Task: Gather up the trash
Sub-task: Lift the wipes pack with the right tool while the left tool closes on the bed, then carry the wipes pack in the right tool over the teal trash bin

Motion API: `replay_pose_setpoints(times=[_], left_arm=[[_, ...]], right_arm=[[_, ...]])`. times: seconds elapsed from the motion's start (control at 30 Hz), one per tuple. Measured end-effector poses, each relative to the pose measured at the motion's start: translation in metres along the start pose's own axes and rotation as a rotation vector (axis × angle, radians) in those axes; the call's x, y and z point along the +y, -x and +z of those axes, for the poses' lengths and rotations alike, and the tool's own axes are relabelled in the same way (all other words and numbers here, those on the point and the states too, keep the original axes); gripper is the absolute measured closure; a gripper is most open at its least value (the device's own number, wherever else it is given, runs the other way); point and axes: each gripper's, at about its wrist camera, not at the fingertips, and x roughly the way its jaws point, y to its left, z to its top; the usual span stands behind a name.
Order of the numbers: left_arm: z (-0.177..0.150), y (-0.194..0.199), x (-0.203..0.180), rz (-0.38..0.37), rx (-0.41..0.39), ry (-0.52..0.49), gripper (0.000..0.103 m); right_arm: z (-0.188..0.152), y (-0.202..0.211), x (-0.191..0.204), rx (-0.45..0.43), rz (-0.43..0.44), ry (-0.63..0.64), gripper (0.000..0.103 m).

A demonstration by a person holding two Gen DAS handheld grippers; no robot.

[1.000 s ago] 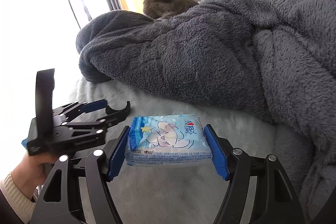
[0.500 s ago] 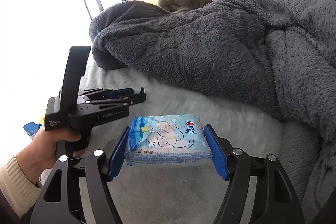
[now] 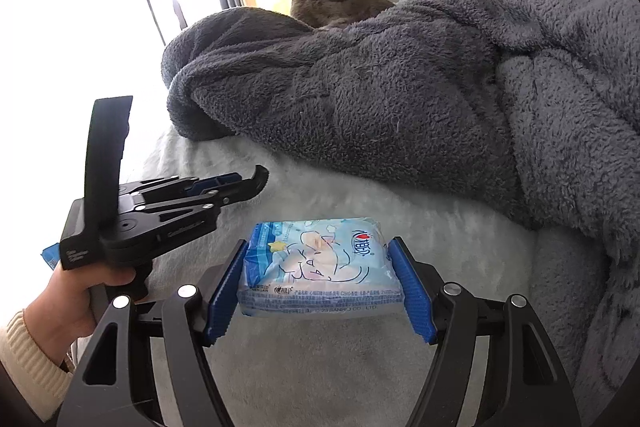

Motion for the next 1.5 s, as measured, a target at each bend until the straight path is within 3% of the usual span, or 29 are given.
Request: replay_pose_setpoints(times=[0.3,0.67,1.0,1.23,1.5], left_arm=[[-0.011,0.031,0.006,-0.009,-0.006,-0.002,0.081],[-0.04,0.094,0.024,0.062,-0.038,-0.056,0.081],[-0.073,0.153,0.068,0.116,-0.053,0.011,0.081],[-0.089,0.182,0.094,0.194,-0.075,0.077,0.081],[-0.116,0.19,0.142,0.273,-0.022,0.165,0.081]], right_arm=[[-0.002,0.007,0.017,-0.019,-0.01,-0.018,0.032],[-0.008,0.027,0.069,-0.077,0.016,-0.056,0.032],[-0.03,0.021,0.127,-0.044,0.013,-0.009,0.032],[-0.035,0.013,0.164,-0.056,0.047,0.027,0.032],[-0.036,-0.012,0.216,-0.029,0.124,0.09,0.032]])
